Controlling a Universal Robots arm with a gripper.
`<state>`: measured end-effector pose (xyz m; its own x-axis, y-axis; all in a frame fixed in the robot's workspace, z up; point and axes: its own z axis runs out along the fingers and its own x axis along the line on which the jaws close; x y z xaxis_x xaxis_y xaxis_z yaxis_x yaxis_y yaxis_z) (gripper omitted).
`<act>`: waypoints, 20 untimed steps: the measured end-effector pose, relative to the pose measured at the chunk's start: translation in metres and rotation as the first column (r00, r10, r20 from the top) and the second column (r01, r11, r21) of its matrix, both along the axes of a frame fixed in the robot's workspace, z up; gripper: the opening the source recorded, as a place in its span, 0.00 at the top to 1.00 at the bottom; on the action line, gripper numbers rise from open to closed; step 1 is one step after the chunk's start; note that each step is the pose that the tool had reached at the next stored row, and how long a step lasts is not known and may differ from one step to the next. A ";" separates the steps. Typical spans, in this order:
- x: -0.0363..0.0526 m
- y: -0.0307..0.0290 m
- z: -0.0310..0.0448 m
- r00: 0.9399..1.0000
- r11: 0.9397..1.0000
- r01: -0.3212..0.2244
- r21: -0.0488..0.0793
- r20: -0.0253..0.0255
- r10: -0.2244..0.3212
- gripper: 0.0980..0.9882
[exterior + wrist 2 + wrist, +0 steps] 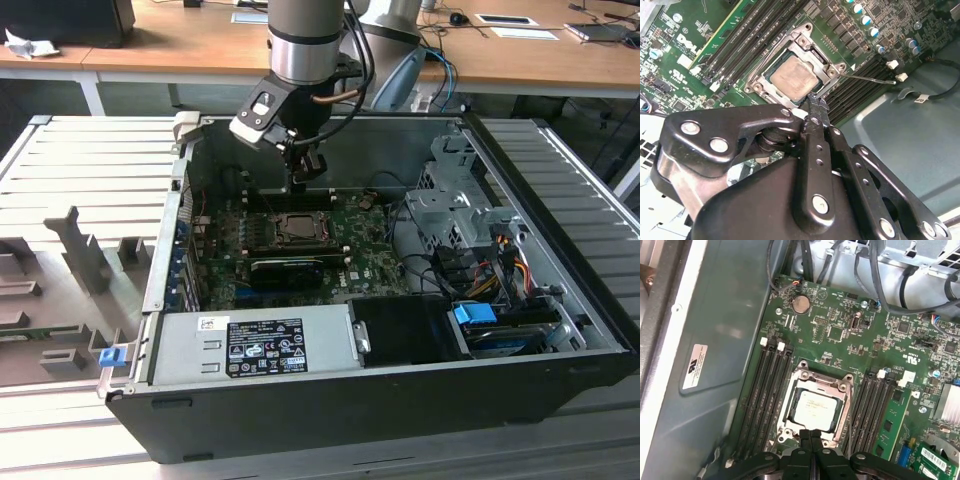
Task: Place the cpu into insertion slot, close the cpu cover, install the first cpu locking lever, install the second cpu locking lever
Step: 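Install the first cpu locking lever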
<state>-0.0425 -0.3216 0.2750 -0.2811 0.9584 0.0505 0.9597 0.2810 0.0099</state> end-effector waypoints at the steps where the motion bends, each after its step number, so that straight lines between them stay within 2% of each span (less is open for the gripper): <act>1: 0.0000 0.0000 0.0000 1.000 1.000 -0.003 0.000 0.000 0.003 0.99; 10: 0.0000 0.0000 0.0000 0.999 0.999 -0.049 0.000 0.000 0.049 0.99; 20: 0.0000 0.0000 0.0000 0.992 0.992 -0.130 0.000 0.000 0.130 0.99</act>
